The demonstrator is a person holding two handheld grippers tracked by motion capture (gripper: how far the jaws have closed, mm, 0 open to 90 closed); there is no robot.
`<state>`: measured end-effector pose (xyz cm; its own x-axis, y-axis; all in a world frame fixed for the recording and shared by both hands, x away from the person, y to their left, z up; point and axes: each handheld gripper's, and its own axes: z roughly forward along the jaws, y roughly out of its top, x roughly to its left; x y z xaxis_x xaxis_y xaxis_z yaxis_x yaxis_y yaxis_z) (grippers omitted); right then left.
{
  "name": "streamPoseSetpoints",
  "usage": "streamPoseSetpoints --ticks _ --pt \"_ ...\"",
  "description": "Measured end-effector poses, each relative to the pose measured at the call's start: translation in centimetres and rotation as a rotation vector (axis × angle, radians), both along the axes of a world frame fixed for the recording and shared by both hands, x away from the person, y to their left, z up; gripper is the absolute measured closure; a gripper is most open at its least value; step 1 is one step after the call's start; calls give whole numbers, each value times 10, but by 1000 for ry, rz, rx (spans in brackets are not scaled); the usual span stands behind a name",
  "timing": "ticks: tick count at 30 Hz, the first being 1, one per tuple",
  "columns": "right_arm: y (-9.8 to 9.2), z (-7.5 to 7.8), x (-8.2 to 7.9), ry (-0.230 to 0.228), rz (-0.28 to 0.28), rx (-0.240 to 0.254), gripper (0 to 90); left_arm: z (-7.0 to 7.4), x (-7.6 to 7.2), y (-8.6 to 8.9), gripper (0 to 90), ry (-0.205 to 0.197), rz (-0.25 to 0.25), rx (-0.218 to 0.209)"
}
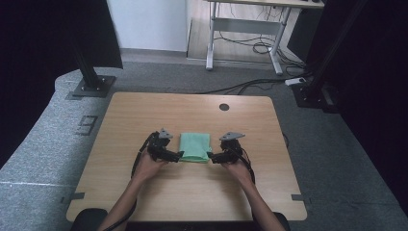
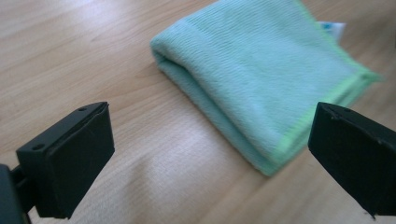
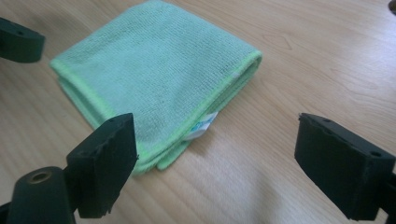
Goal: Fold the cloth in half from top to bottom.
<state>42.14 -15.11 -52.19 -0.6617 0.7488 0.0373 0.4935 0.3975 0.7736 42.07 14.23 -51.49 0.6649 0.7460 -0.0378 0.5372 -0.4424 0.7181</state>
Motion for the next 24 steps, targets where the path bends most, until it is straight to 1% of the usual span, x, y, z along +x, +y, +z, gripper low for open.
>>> streamPoseSetpoints --ticks 3,8,10,15,19,24 --pt "-5 6 -8 -7 0 -2 119 6 -8 3 5 -14 -16 9" --pt "-14 12 -21 -9 7 -14 81 15 -22 9 4 -25 -30 -15" --pt "-17 14 -27 -11 11 -19 63 19 -28 10 4 -34 -36 -15" --pt "-22 17 -41 -15 23 -37 16 26 -44 12 0 -62 -62 9" --pt "-26 20 -50 -21 30 -37 0 27 -55 17 0 -77 -72 34" --pt "-30 20 -60 -30 27 -48 0 21 -66 28 0 -71 -60 31"
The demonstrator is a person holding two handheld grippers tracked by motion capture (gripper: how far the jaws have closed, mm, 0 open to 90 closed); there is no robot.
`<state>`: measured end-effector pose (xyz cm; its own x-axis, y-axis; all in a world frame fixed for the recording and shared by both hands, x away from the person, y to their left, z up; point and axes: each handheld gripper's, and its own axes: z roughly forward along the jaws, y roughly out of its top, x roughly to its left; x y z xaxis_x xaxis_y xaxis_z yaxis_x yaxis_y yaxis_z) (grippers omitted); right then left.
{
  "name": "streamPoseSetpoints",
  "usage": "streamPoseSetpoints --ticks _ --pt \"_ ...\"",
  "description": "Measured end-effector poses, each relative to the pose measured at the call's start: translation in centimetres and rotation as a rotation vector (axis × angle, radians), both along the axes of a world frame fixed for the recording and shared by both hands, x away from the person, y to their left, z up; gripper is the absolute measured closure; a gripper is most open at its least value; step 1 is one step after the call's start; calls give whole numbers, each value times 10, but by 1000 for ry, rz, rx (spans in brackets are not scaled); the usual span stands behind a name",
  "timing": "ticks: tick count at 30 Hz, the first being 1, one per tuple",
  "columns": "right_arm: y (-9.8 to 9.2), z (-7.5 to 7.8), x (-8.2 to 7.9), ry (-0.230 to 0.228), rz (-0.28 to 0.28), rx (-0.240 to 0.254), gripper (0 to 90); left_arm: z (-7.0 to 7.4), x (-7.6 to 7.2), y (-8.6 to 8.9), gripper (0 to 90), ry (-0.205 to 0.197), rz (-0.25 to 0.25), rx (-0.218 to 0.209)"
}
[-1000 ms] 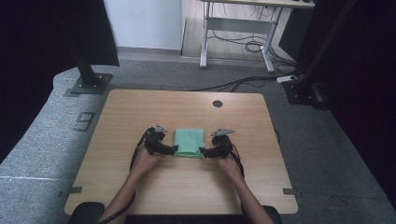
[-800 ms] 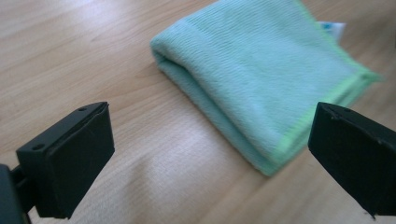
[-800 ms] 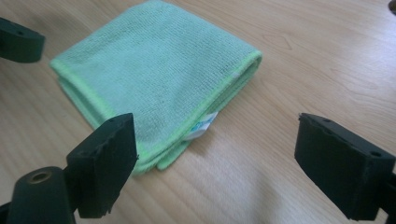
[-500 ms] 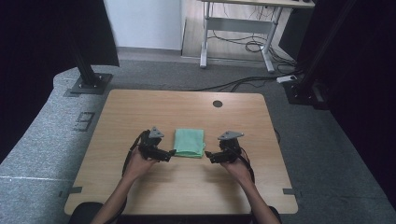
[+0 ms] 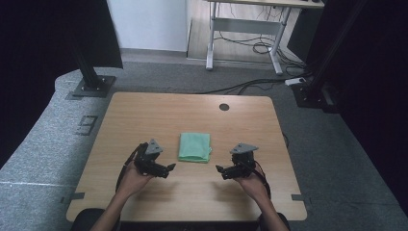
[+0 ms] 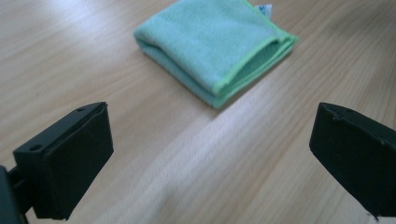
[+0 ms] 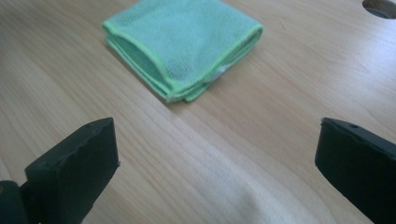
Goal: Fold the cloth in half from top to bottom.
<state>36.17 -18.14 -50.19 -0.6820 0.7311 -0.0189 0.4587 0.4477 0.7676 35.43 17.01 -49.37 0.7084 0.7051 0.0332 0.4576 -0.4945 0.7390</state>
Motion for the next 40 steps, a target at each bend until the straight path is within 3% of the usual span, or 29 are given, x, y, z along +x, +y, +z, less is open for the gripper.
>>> streamPoseSetpoints --ticks 12,16,22,25,26,28,40 --pt "-16 -26 -15 43 -32 6 0 -31 -22 25 0 48 53 -19" --pt "-17 -36 -17 62 -39 0 0 -39 -22 28 0 61 65 1" --pt "-18 -47 -18 82 -45 1 0 -48 -20 29 0 91 75 -3" --pt "-16 -53 -18 97 -44 -4 0 -53 -20 27 0 106 71 11" --pt "-15 -55 -19 82 -45 -14 0 -55 -19 25 0 119 67 27" --pt "-13 -55 -19 76 -41 -33 0 -56 -20 22 0 105 66 50" --pt "-12 -55 -19 76 -42 -33 0 -55 -20 20 0 110 136 49"
